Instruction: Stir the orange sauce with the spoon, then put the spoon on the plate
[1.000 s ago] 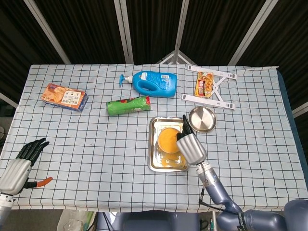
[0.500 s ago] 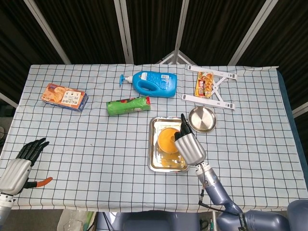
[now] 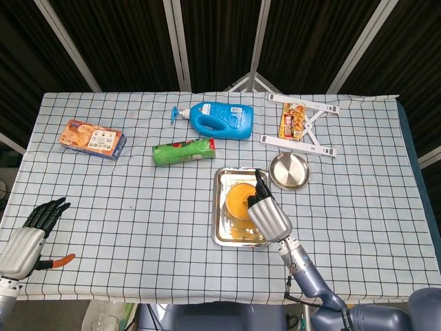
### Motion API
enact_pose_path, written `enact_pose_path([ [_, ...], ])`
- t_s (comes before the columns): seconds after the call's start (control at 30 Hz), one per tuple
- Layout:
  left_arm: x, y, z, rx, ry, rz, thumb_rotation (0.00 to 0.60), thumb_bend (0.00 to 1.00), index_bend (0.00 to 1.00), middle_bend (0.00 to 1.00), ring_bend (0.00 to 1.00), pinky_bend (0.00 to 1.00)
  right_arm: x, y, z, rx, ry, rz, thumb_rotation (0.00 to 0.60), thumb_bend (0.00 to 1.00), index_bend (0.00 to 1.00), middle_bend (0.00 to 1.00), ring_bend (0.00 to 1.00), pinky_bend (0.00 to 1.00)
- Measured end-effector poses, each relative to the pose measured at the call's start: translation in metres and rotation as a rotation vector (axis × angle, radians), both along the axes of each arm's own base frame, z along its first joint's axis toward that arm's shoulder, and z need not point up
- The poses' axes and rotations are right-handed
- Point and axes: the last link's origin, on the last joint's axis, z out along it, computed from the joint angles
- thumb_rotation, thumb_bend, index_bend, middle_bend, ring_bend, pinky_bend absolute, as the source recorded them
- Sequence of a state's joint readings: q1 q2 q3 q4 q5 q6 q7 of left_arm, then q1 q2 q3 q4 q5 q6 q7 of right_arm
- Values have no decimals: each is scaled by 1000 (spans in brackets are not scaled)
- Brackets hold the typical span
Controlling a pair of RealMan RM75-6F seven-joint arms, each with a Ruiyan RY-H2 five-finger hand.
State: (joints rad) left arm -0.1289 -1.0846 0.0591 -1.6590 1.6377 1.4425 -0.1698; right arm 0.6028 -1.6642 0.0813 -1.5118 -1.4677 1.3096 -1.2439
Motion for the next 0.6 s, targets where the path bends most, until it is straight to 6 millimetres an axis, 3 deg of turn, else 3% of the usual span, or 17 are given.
enact_pose_path([
  [0.6, 0, 0, 0, 1, -1, 0, 600, 0, 0, 0, 0, 0, -18, -15, 11, -72, 15, -65, 600, 670, 655, 607, 299, 0],
])
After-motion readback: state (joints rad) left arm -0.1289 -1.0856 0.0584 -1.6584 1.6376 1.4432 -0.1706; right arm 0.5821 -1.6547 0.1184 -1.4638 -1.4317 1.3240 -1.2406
